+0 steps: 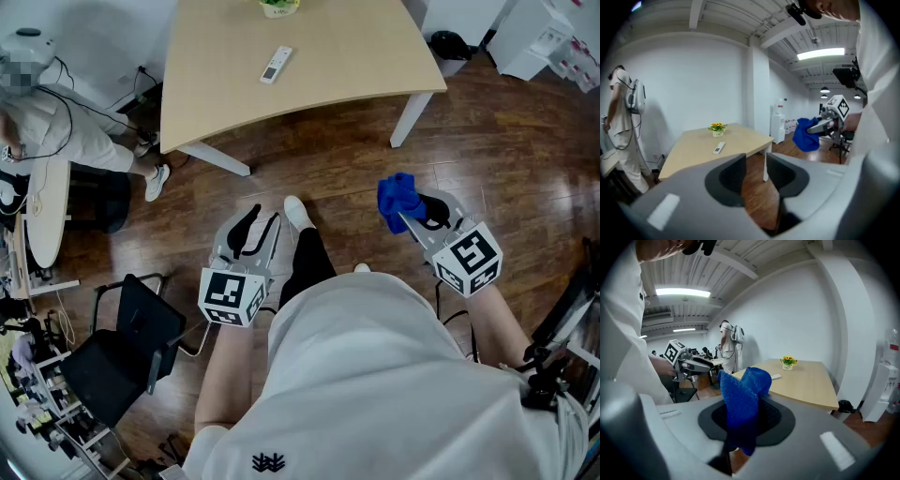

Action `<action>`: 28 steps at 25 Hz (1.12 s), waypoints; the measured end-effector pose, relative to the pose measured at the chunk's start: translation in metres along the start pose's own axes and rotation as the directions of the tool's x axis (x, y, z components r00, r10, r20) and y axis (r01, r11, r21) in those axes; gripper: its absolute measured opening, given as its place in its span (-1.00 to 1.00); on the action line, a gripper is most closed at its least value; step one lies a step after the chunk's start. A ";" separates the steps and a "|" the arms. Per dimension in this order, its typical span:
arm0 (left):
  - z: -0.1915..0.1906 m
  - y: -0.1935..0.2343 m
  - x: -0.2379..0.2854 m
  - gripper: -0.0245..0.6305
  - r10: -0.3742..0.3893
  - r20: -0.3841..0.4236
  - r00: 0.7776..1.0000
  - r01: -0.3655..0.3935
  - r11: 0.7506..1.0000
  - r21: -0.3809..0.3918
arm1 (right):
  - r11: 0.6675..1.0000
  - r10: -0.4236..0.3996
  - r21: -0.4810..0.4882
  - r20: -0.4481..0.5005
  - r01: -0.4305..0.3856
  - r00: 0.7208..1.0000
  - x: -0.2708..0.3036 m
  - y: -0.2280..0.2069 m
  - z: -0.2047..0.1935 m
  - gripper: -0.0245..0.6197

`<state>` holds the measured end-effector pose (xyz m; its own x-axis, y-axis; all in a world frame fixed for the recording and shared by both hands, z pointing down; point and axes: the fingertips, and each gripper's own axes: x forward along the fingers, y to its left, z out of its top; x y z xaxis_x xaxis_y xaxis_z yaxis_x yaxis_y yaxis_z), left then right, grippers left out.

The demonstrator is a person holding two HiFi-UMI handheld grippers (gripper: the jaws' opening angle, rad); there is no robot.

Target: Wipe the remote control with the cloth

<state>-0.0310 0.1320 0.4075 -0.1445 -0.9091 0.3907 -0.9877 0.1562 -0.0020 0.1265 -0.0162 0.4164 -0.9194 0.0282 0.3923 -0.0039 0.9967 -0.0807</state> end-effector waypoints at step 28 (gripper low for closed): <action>-0.022 0.244 0.272 -0.04 -0.115 -0.159 0.981 0.100 0.990 -0.100 | 0.995 0.069 -0.068 -0.105 -0.076 0.992 0.278 -0.128 0.140 -0.68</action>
<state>-0.3100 -0.0684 0.5336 -0.0190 -0.8481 0.5294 -0.9863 0.1026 0.1290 -0.1836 -0.1466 0.4073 -0.8713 0.1044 0.4795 0.0929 0.9945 -0.0477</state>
